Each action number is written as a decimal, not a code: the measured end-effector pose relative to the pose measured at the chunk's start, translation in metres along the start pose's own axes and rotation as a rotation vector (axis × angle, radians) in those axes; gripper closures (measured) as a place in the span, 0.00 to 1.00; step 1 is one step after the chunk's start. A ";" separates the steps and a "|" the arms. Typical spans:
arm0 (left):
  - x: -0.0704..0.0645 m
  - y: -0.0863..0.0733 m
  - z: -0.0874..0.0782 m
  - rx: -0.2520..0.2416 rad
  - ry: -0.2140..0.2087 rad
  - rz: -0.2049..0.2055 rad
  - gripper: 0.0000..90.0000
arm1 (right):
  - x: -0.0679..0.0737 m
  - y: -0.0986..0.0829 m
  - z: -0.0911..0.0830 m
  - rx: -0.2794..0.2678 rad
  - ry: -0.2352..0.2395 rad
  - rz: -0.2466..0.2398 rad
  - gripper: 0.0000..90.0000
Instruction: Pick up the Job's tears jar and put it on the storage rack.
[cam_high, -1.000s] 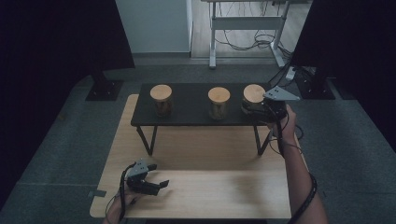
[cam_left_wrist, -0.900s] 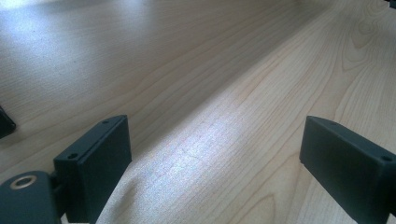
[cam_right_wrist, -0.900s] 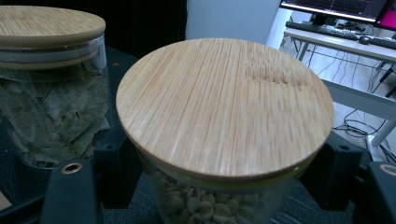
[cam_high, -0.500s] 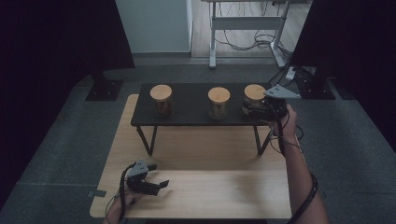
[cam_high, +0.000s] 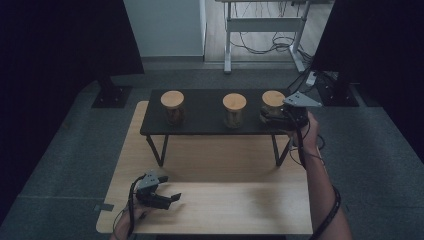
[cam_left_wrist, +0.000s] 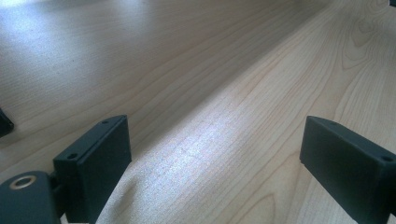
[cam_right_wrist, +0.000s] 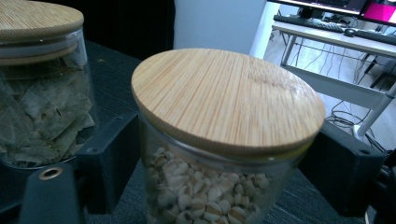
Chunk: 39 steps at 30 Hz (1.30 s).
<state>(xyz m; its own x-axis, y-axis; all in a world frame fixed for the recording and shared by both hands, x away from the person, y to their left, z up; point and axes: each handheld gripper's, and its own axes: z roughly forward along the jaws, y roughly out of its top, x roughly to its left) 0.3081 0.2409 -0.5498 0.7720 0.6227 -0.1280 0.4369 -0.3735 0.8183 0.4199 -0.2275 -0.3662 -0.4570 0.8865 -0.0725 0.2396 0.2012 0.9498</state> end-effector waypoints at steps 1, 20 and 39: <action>0.000 0.000 0.000 0.000 0.000 0.000 0.09 | 0.000 0.000 0.000 -0.003 -0.002 0.001 0.17; 0.000 0.000 0.000 -0.001 0.004 0.002 0.09 | -0.001 -0.007 -0.018 -0.039 0.022 0.028 0.12; -0.001 0.000 0.000 -0.003 0.003 0.005 0.09 | 0.009 -0.018 -0.037 -0.080 0.055 0.035 0.12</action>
<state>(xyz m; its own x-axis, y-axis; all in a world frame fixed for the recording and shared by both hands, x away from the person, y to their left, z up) 0.3066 0.2404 -0.5496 0.7728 0.6227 -0.1224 0.4317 -0.3744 0.8207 0.3796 -0.2382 -0.3732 -0.4962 0.8679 -0.0239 0.1885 0.1345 0.9728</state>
